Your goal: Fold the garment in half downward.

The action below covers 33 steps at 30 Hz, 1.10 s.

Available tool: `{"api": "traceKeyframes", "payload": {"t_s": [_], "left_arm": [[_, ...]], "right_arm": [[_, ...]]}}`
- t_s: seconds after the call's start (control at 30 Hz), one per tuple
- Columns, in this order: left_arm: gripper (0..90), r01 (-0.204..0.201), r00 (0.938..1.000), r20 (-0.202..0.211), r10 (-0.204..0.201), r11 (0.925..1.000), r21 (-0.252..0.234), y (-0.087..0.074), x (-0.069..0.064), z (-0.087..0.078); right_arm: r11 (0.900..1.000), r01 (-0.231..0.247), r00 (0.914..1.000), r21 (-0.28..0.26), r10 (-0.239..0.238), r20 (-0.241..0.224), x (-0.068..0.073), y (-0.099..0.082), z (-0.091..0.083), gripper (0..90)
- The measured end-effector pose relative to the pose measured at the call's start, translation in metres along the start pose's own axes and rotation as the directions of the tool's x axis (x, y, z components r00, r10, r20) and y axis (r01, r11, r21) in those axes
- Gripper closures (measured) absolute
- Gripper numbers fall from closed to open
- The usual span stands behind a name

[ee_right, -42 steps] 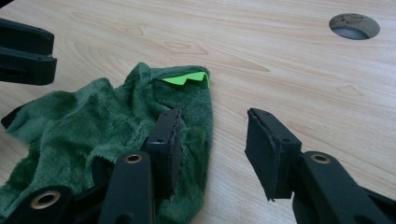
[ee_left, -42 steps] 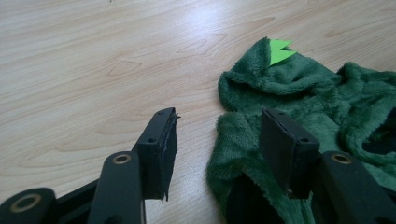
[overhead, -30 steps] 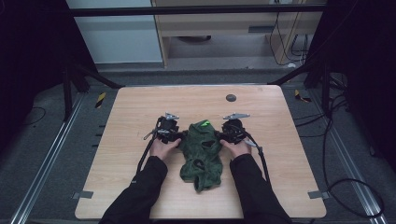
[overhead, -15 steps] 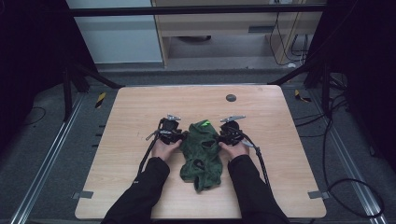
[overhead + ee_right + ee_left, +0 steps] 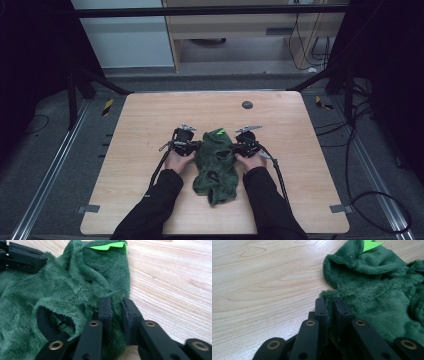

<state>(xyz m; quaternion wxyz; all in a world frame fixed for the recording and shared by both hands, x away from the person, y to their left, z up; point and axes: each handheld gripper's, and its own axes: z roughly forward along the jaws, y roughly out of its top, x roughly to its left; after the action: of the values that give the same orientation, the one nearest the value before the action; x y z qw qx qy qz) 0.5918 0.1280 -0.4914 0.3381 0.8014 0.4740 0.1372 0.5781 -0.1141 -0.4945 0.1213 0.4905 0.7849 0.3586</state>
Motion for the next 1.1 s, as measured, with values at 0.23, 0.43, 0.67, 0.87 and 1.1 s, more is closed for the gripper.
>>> {"api": "traceKeyframes", "payload": {"t_s": [0.23, 0.43, 0.67, 0.87, 1.1], "left_arm": [[85.3, 0.006, 1.0, 0.002, -0.006, 1.0, -0.004, 0.001, -0.001, -0.001], [85.7, 0.002, 0.9999, 0.01, -0.001, 0.9988, -0.049, 0.006, -0.001, -0.018], [85.7, -0.006, 0.9996, 0.028, 0.009, 0.9955, -0.095, 0.012, -0.004, -0.04], [85.7, -0.042, 0.998, 0.043, 0.047, 0.9919, -0.12, 0.014, -0.015, -0.058], [85.7, -0.062, 0.9962, 0.053, 0.069, 0.9888, -0.136, 0.014, -0.023, -0.07]], "right_arm": [[0.9998, 0.009, 0.9999, -0.015, -0.008, 0.008, 0.001, 0.001, -0.002, 84.3], [0.9981, 0.028, 0.9996, -0.054, -0.028, 0.005, 0.003, 0.005, -0.012, 84.5], [0.9914, 0.067, 0.9976, -0.112, -0.069, -0.012, 0.008, 0.012, -0.031, 84.3], [0.9832, 0.097, 0.9942, -0.155, -0.103, -0.03, 0.011, 0.013, -0.049, 84.2], [0.9746, 0.113, 0.9904, -0.193, -0.126, -0.056, 0.016, 0.009, -0.062, 84.3]]}}
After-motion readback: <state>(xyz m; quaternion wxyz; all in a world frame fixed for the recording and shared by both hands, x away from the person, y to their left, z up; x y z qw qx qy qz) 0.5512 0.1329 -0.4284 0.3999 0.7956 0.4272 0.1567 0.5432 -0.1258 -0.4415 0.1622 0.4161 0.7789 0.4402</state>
